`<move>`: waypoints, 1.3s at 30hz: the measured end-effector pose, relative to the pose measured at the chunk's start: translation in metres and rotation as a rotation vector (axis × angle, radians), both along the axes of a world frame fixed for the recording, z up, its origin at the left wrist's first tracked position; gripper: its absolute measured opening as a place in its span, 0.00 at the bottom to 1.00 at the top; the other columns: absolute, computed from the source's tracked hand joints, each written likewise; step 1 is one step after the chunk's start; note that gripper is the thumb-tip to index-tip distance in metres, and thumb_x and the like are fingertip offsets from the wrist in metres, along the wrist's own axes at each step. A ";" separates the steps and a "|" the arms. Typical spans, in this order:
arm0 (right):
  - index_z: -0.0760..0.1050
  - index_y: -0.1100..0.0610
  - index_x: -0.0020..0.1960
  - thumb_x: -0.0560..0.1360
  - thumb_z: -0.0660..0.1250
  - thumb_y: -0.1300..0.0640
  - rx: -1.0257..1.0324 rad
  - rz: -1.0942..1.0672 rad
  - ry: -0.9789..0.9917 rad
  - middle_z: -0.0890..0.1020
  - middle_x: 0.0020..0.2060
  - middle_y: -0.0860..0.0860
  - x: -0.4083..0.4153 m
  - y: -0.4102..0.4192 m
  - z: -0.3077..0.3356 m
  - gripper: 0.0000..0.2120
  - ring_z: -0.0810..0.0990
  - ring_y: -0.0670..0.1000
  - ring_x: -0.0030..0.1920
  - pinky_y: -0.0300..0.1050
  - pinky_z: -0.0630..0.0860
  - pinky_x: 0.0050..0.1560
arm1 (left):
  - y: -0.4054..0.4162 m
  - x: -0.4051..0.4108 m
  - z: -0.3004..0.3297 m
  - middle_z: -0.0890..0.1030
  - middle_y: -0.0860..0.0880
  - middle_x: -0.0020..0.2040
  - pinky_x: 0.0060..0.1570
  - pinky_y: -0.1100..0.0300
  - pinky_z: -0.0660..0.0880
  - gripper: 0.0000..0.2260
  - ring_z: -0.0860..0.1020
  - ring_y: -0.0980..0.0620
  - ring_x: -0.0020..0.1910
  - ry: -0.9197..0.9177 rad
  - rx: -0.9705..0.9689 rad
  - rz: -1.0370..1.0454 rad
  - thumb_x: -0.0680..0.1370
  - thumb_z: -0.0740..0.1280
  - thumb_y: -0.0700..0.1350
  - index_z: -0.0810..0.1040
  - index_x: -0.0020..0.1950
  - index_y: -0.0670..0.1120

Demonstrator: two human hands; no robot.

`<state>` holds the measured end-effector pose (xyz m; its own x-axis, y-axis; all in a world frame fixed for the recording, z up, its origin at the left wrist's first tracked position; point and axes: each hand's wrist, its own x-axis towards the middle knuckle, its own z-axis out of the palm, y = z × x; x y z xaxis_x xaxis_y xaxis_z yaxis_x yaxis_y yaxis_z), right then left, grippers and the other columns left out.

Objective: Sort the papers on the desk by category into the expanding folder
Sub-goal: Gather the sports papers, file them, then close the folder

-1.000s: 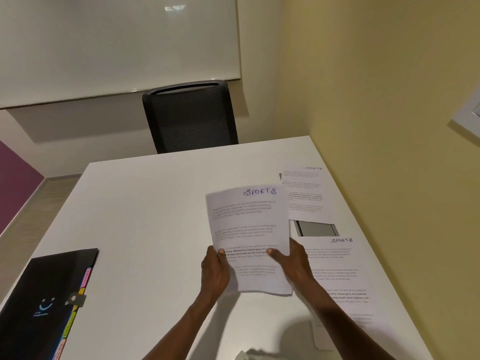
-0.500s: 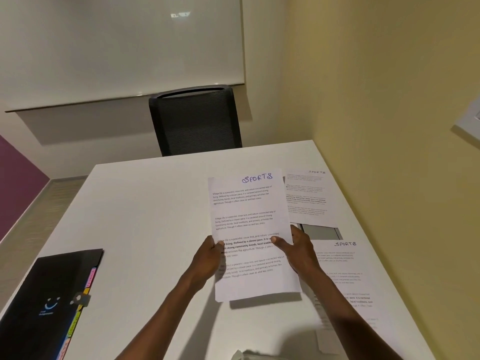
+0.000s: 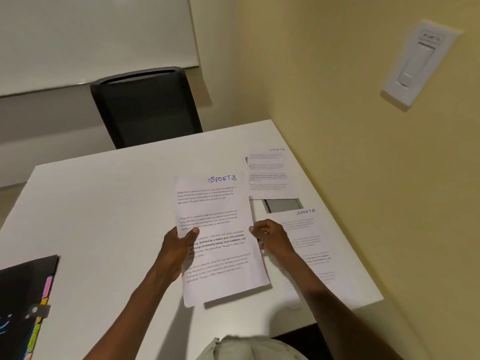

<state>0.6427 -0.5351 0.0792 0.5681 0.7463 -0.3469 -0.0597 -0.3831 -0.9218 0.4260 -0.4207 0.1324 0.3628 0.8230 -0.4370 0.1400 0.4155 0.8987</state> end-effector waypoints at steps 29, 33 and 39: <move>0.75 0.64 0.59 0.73 0.69 0.64 -0.676 -0.295 -0.421 0.80 0.56 0.62 0.098 -0.112 -0.069 0.15 0.79 0.64 0.56 0.52 0.77 0.53 | -0.003 -0.042 -0.017 0.84 0.45 0.51 0.54 0.46 0.78 0.08 0.82 0.42 0.51 0.345 0.250 0.152 0.80 0.67 0.45 0.80 0.58 0.45; 0.76 0.57 0.43 0.72 0.67 0.63 -0.502 -0.283 -0.594 0.83 0.45 0.57 0.094 -0.113 -0.051 0.02 0.81 0.61 0.44 0.48 0.78 0.41 | -0.001 -0.042 -0.012 0.82 0.44 0.53 0.48 0.54 0.71 0.10 0.79 0.44 0.48 0.395 0.292 0.236 0.81 0.66 0.44 0.79 0.60 0.42; 0.75 0.59 0.39 0.71 0.74 0.60 -0.165 -0.219 -0.437 0.83 0.38 0.52 0.094 -0.095 0.003 0.08 0.80 0.56 0.39 0.42 0.71 0.35 | 0.009 -0.046 -0.004 0.80 0.45 0.51 0.48 0.55 0.70 0.11 0.77 0.45 0.48 0.388 0.270 0.289 0.81 0.64 0.42 0.77 0.62 0.40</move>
<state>0.7366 -0.6301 0.0822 0.8230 0.5492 -0.1453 0.2223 -0.5468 -0.8072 0.3804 -0.4118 0.1288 -0.0403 0.9665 -0.2536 0.3967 0.2484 0.8837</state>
